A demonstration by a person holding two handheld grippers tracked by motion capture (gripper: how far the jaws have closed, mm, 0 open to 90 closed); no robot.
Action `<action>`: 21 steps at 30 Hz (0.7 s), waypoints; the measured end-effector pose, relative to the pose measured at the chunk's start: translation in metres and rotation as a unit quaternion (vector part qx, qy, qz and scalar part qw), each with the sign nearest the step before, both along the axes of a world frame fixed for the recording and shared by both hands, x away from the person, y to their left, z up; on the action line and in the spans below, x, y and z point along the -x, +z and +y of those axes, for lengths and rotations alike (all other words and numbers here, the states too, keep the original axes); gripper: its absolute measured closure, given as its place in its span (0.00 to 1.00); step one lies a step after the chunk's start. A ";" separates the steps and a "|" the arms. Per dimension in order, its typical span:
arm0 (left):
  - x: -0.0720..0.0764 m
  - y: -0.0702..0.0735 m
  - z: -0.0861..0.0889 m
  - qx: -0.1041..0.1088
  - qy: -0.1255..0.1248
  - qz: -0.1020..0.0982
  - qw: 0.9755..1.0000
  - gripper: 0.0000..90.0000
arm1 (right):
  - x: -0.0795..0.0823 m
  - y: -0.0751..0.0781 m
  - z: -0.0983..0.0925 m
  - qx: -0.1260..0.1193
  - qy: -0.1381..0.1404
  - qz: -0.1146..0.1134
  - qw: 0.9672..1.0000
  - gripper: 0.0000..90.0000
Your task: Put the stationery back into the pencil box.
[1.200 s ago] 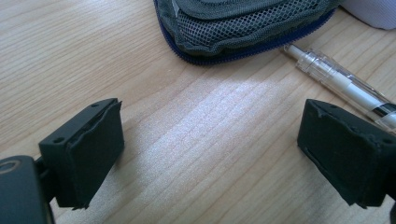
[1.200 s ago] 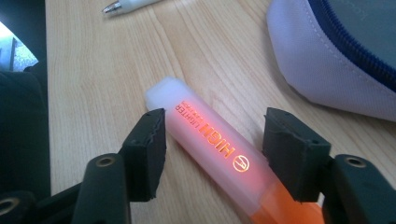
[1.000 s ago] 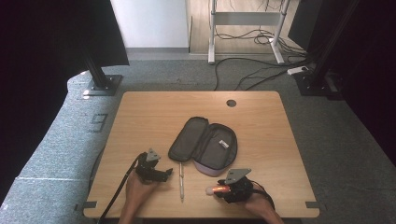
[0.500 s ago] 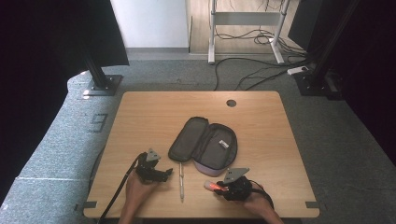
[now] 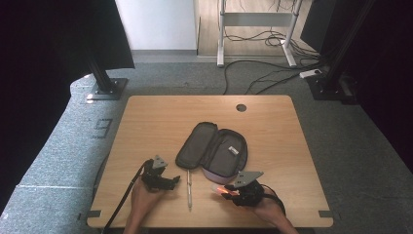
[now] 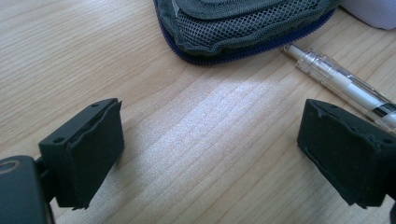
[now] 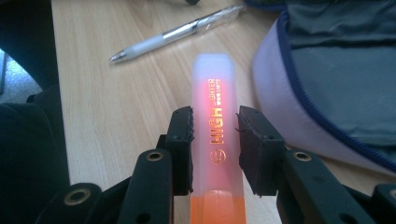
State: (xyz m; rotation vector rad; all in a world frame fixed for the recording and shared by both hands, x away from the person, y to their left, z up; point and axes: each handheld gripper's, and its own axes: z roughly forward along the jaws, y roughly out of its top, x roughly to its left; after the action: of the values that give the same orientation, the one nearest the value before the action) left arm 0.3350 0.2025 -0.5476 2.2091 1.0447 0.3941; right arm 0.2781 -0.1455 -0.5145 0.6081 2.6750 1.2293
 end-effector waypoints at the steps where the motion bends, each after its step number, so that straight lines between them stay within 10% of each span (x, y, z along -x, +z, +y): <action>1: 0.000 0.000 0.000 0.000 0.000 0.000 1.000 0.07 | -0.001 0.002 0.000 -0.001 -0.002 -0.001 1.000 0.73; 21: 0.000 0.000 0.000 0.000 0.000 0.000 1.000 0.07 | -0.028 0.035 -0.010 -0.019 -0.051 -0.026 0.998 0.73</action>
State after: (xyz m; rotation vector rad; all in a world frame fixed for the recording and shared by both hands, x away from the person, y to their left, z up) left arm 0.3350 0.2025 -0.5476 2.2097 1.0443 0.3925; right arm 0.3059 -0.1557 -0.4794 0.6996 2.5492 1.2530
